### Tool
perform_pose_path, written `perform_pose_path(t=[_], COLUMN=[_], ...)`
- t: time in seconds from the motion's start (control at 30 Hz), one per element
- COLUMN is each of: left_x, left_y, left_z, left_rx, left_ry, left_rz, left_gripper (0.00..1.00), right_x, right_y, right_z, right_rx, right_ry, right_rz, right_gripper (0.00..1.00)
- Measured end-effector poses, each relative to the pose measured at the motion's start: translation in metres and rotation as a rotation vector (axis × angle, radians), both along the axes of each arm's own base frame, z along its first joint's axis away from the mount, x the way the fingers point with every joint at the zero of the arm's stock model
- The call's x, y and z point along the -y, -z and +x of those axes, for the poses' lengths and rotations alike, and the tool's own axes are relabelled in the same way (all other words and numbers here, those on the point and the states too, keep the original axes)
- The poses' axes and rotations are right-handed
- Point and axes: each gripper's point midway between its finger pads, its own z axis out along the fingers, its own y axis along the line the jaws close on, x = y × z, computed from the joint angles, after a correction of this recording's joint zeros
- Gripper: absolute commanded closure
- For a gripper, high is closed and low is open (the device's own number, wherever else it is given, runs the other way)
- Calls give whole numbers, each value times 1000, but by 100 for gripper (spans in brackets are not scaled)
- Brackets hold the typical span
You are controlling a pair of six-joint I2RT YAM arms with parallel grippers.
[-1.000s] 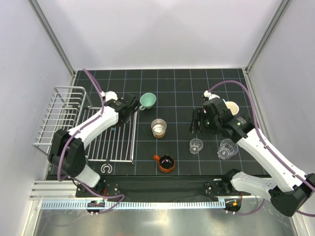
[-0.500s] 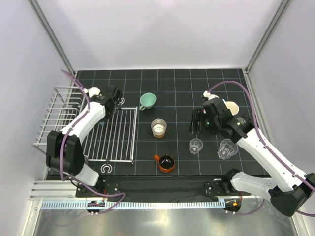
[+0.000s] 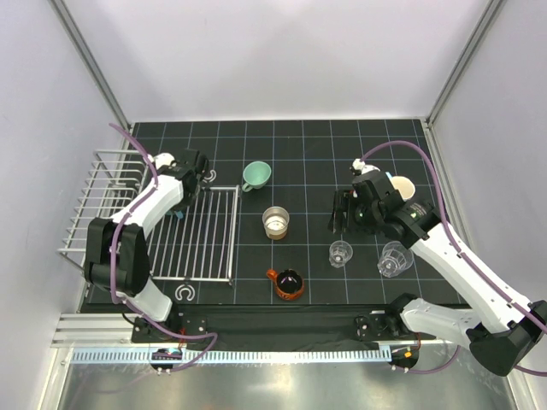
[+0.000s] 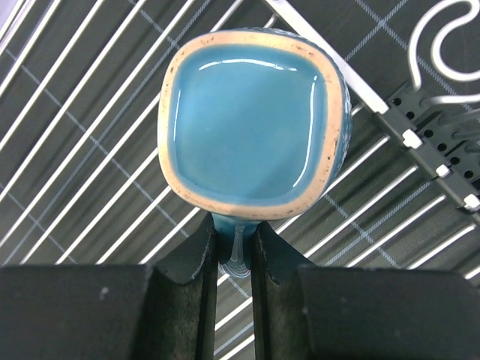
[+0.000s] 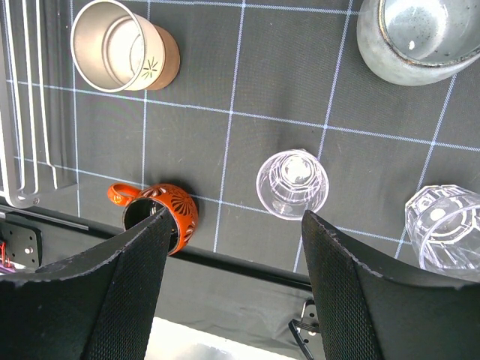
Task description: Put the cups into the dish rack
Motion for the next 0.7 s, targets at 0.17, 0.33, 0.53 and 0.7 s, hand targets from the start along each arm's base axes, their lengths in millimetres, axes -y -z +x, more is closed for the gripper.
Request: perform_pose_path(t=[0.17, 0.33, 0.53, 0.7], left_x=[-1, -3, -2, -2], left_y=[0, 0, 1, 2], left_z=[1, 1, 0, -5], left_rx=[4, 3, -1, -23], left_ry=[-5, -7, -8, -7], left_rz=[0, 5, -4, -6], left_gripper=[65, 39, 20, 9], right_x=[0, -1, -1, -2], right_y=[1, 3, 5, 5], right_z=[0, -1, 0, 0], right_rx=[-3, -12, -19, -19], right_ry=[-1, -4, -4, -5], right_rz=[-1, -2, -7, -7], right_gripper=[28, 28, 28, 28])
